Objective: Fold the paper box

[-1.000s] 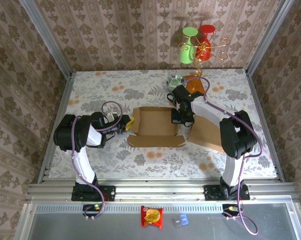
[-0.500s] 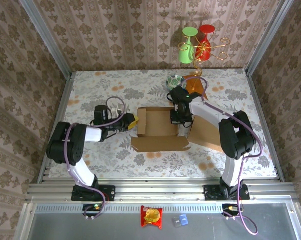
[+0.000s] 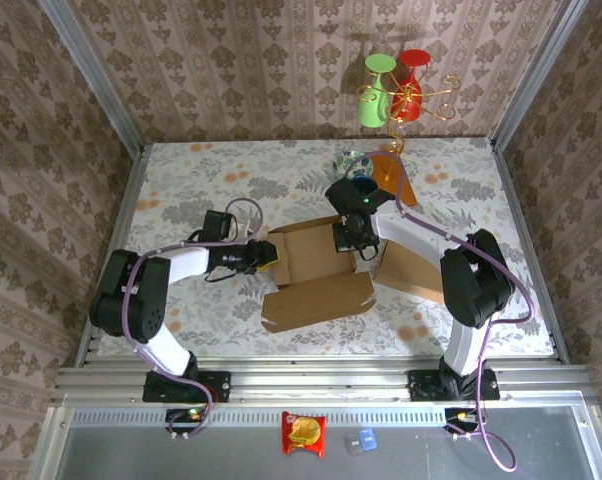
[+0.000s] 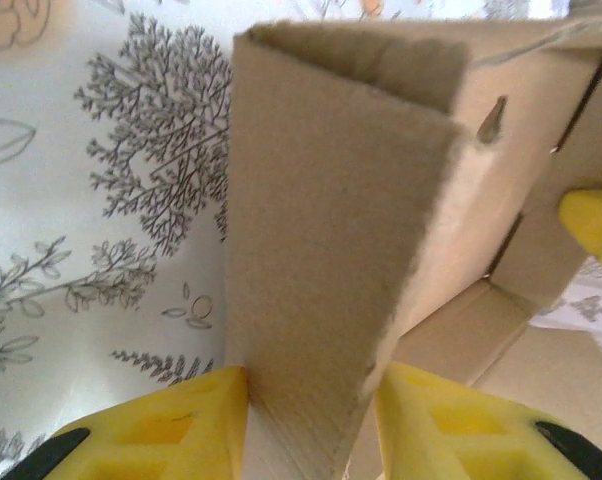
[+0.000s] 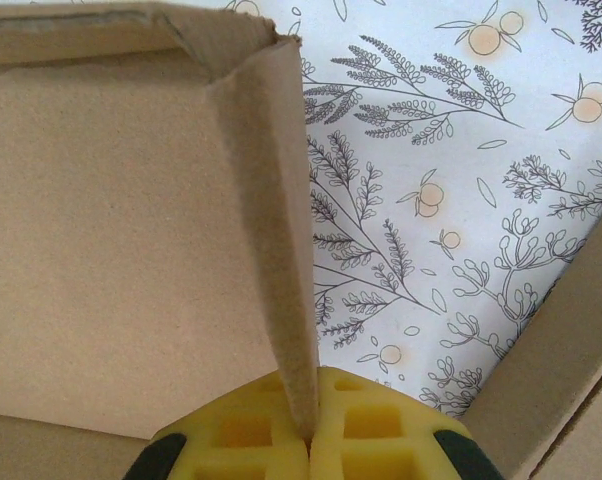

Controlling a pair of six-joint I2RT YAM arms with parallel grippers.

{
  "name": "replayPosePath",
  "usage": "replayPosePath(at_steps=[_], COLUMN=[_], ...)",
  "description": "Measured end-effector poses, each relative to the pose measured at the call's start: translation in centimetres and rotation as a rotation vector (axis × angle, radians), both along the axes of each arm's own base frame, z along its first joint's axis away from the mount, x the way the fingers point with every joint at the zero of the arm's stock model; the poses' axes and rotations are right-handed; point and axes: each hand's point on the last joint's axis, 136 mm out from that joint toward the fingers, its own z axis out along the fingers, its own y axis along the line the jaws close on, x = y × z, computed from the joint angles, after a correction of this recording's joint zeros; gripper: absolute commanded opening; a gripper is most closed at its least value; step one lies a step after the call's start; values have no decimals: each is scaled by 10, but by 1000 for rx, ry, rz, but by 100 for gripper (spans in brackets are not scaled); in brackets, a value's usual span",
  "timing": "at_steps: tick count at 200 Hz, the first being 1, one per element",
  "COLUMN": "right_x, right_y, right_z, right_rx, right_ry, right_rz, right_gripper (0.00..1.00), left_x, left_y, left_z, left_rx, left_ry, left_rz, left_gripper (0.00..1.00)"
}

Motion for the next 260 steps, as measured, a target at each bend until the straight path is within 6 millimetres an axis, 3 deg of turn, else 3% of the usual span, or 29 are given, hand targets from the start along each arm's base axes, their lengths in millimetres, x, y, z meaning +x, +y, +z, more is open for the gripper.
replayPosePath(at_steps=[109, 163, 213, 260], right_x=[-8, -12, -17, -19], right_y=[11, 17, 20, 21], right_z=[2, 18, 19, 19], right_rx=[-64, -82, -92, -93], right_ry=[-41, -101, -107, -109], right_rz=[25, 23, 19, 8], right_gripper=[0, 0, 0, 0], left_x=[-10, -17, -19, -18], left_y=[6, 9, 19, 24], left_z=[-15, -18, -19, -12], left_rx=[311, 494, 595, 656], left_ry=[-28, -46, -55, -60], left_rz=[-17, -32, -15, 24], left_gripper=[30, 25, 21, 1])
